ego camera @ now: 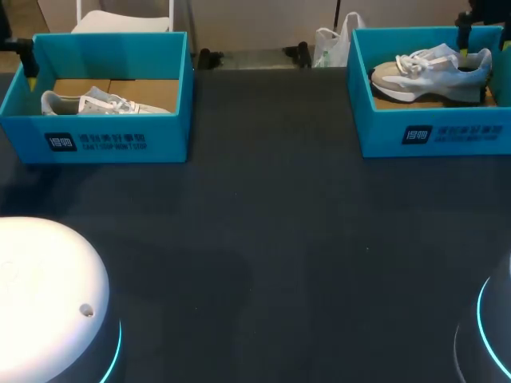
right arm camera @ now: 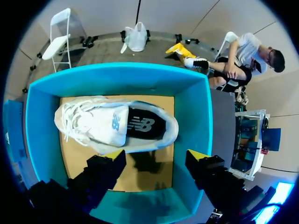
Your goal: Take the shoe out of the shoebox, open the shoe tongue, remove and reinsert the insole, then place the shoe into the shoebox
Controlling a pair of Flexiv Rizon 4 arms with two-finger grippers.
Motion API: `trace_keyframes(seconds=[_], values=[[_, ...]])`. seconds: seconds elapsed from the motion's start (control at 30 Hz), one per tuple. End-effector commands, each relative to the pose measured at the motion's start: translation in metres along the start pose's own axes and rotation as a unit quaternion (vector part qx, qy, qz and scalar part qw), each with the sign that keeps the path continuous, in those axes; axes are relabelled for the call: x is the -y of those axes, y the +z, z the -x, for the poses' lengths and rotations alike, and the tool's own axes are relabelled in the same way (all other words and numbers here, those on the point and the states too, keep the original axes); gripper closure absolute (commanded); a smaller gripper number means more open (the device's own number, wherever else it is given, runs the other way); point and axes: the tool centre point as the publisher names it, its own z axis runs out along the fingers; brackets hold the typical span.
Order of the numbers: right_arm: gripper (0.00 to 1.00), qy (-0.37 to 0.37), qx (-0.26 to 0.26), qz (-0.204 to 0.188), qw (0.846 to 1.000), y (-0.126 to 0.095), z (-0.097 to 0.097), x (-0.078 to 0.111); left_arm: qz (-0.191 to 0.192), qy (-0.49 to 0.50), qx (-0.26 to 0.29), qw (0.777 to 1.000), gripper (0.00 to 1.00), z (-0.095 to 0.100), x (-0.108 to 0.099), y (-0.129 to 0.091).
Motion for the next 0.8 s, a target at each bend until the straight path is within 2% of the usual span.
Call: trace_keyframes(seconds=[0.03, 0.1, 0.2, 0.33, 0.47, 0.8], values=[[0.20, 0.007, -0.008, -0.010, 1.000, 0.016, 0.006, -0.013, 0.002, 0.000, -0.001, 1.000, 0.00, 0.000, 0.001, 0.000], [0.21, 0.009, -0.012, -0.011, 1.000, 0.020, 0.009, -0.014, 0.002, 0.000, -0.001, 1.000, 0.00, 0.000, 0.001, 0.000], [0.15, 0.010, -0.014, -0.013, 1.000, 0.028, 0.012, -0.016, 0.002, 0.000, -0.001, 1.000, 0.00, 0.000, 0.001, 0.000], [0.17, 0.009, -0.016, -0.015, 1.000, 0.036, 0.015, -0.018, 0.002, 0.000, -0.001, 1.000, 0.00, 0.000, 0.001, 0.000], [0.14, 0.008, -0.019, -0.018, 1.000, 0.044, 0.016, -0.021, 0.002, 0.000, -0.001, 1.000, 0.00, 0.000, 0.001, 0.000], [0.26, 0.000, -0.024, -0.028, 0.999, 0.060, 0.014, -0.025, 0.002, 0.000, -0.001, 1.000, 0.00, 0.000, 0.001, 0.000]])
